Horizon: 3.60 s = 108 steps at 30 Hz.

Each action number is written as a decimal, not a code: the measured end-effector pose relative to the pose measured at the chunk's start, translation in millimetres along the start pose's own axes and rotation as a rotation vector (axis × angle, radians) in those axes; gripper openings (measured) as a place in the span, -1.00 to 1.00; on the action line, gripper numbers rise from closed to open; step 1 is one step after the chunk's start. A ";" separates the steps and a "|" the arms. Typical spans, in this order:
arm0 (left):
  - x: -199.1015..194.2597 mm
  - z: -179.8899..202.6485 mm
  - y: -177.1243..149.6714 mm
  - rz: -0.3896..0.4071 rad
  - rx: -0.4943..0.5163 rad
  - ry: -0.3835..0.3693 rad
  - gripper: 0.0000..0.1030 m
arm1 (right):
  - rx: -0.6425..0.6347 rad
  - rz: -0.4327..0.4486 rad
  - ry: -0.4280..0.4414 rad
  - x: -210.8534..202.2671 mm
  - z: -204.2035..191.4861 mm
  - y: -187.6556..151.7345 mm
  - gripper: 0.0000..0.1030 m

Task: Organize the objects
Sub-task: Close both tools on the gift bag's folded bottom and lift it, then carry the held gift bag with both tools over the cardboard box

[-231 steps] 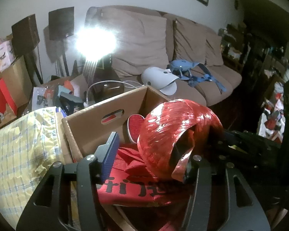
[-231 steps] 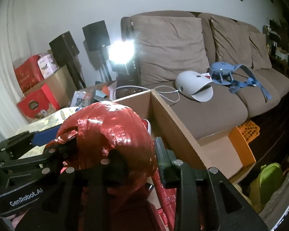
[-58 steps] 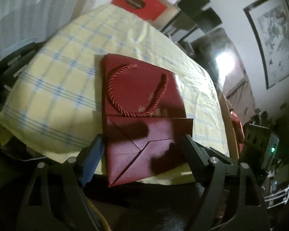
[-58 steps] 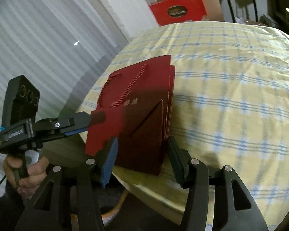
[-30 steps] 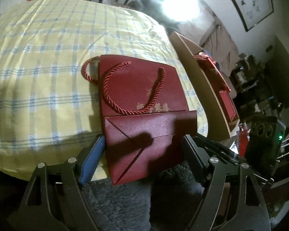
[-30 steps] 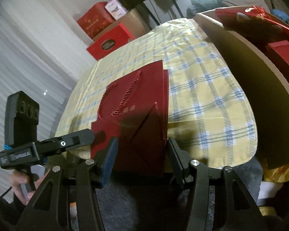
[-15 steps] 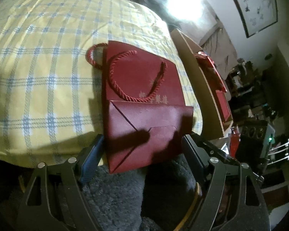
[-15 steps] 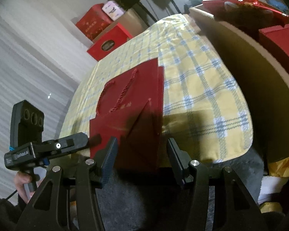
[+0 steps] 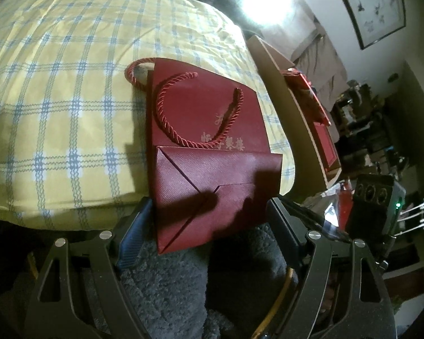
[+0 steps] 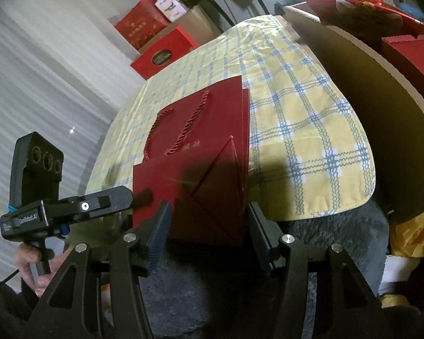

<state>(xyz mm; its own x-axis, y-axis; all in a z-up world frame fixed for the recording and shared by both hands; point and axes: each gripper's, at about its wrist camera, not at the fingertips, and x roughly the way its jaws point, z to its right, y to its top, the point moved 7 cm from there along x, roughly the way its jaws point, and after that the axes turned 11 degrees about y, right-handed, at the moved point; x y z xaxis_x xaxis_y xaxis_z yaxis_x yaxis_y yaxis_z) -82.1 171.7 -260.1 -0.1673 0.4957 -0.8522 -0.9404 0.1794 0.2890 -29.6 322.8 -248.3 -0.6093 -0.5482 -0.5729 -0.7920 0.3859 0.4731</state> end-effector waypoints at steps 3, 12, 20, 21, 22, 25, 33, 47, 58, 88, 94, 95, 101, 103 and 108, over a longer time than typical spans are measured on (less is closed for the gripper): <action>-2.6 -1.9 -0.4 0.002 -0.008 -0.012 0.50 | 0.018 0.009 0.021 -1.2 3.8 1.4 0.10; -3.1 -18.2 -9.1 -0.015 -0.045 -0.022 0.50 | 0.113 0.029 0.052 -6.7 26.6 1.3 0.10; 7.8 -2.6 -20.8 -0.050 -0.015 -0.040 0.50 | 0.133 -0.002 0.136 10.7 19.3 -4.2 -0.12; 8.3 -0.7 -21.9 -0.055 -0.015 -0.046 0.50 | 0.130 -0.002 0.133 10.9 18.8 -4.2 -0.15; 8.9 0.4 -22.9 -0.051 -0.012 -0.041 0.49 | 0.127 0.007 0.126 11.8 18.1 -3.4 -0.17; 12.5 -0.2 -23.5 -0.039 -0.009 -0.006 0.32 | 0.139 0.028 0.144 12.1 18.3 -3.0 -0.26; 12.2 -9.8 -28.3 -0.032 -0.021 0.041 -0.11 | 0.106 0.062 0.145 7.1 11.1 -2.3 -0.47; 6.3 -15.5 -23.1 0.070 -0.128 -0.081 0.15 | 0.287 0.077 0.348 12.6 36.4 -6.8 -0.54; 14.4 -21.3 -20.8 0.107 -0.259 -0.270 0.21 | 0.441 0.151 0.479 17.5 64.5 -5.2 -0.43; -54.0 34.1 -6.1 0.446 0.040 -0.014 -0.47 | -0.024 0.314 0.166 -29.7 -24.5 25.9 -0.66; -100.7 65.7 7.3 0.599 0.143 0.013 -0.44 | -0.176 0.405 0.128 -67.6 -66.8 50.9 -0.67; -105.8 69.1 8.1 0.616 0.150 0.011 -0.44 | -0.198 0.419 0.120 -72.5 -72.7 53.5 -0.67; -123.5 77.7 13.9 0.651 0.171 -0.012 -0.44 | -0.254 0.450 0.101 -83.2 -89.0 60.0 -0.66; -128.0 79.5 16.3 0.663 0.176 -0.017 -0.44 | -0.271 0.458 0.098 -86.1 -92.7 64.1 -0.66; -138.6 83.9 20.8 0.699 0.185 -0.019 -0.44 | -0.327 0.474 0.082 -97.3 -104.5 70.0 -0.66</action>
<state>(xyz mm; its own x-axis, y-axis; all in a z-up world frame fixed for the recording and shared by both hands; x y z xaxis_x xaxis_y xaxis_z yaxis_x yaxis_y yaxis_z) -53.7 178.0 -99.3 -0.7044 0.5615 -0.4341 -0.5498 -0.0449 0.8341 -21.8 325.6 -89.5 -0.8789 -0.4326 -0.2007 -0.3728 0.3607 0.8549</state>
